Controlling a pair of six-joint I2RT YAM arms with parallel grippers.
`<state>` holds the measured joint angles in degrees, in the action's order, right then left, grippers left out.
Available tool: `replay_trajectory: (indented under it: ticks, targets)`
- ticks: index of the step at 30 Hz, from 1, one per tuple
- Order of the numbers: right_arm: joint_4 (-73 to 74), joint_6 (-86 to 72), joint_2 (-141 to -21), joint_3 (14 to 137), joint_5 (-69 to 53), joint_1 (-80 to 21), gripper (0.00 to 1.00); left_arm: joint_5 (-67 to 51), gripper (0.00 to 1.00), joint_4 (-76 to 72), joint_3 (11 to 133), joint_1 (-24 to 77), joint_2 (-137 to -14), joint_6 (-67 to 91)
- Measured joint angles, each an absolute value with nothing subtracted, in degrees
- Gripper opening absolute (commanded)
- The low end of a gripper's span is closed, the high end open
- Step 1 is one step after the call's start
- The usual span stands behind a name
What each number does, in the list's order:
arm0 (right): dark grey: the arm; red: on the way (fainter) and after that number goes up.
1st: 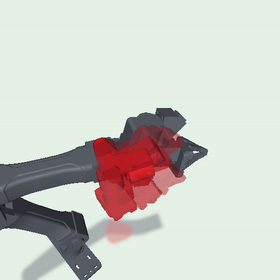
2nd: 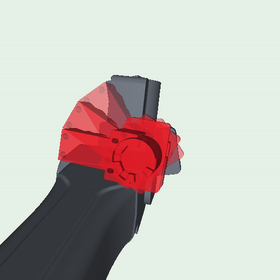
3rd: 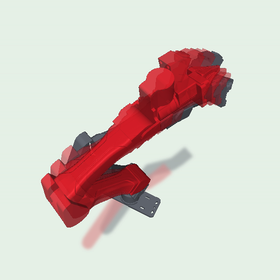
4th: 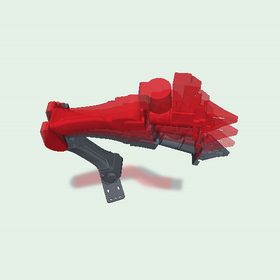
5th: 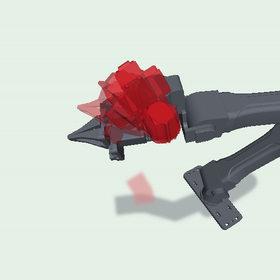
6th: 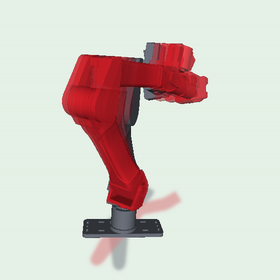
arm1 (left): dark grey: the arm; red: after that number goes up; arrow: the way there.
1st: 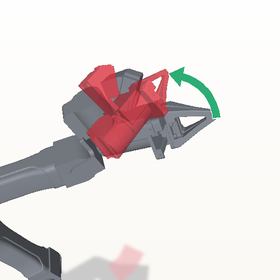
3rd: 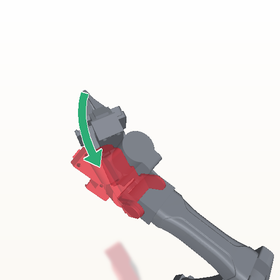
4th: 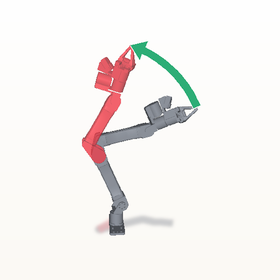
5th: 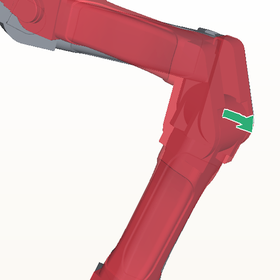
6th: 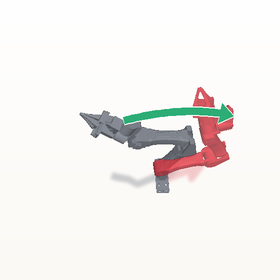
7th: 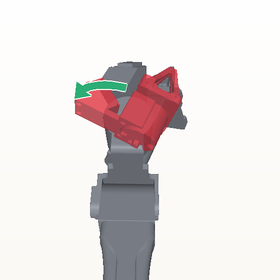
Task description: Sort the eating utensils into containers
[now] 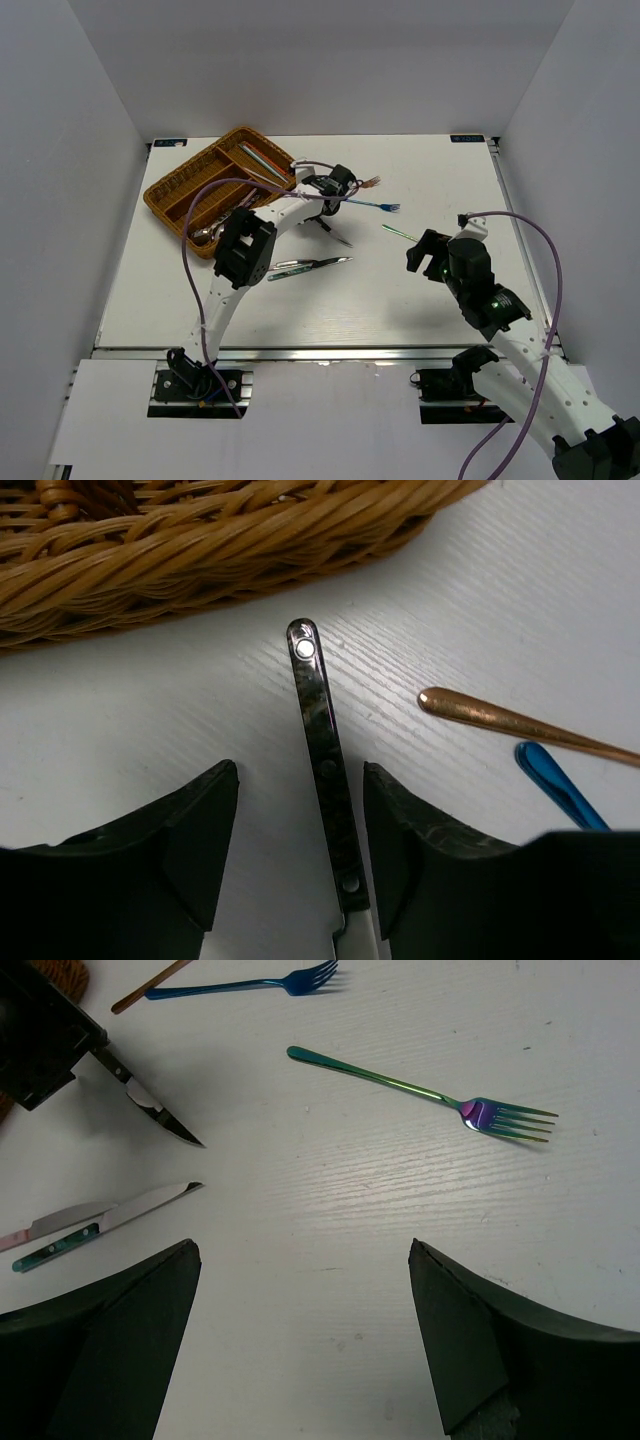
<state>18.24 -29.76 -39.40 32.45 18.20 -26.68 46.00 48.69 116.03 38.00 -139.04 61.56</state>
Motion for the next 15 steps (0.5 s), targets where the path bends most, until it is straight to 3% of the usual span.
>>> replay_trajectory:
  ticks: [2,7,15]
  targets:
    - [18.0,-29.5,-39.3,32.4,18.2,-26.7,0.89,45.4,0.56,47.3,115.3,37.4,-139.0,61.6]
    - [17.8,-29.4,-39.3,32.4,18.2,-26.6,0.89,45.4,0.56,44.7,113.5,37.4,-139.0,62.0]
    - [17.8,-29.3,-37.9,32.4,18.7,-26.6,0.89,45.3,0.16,43.0,112.9,37.8,-139.0,61.9]
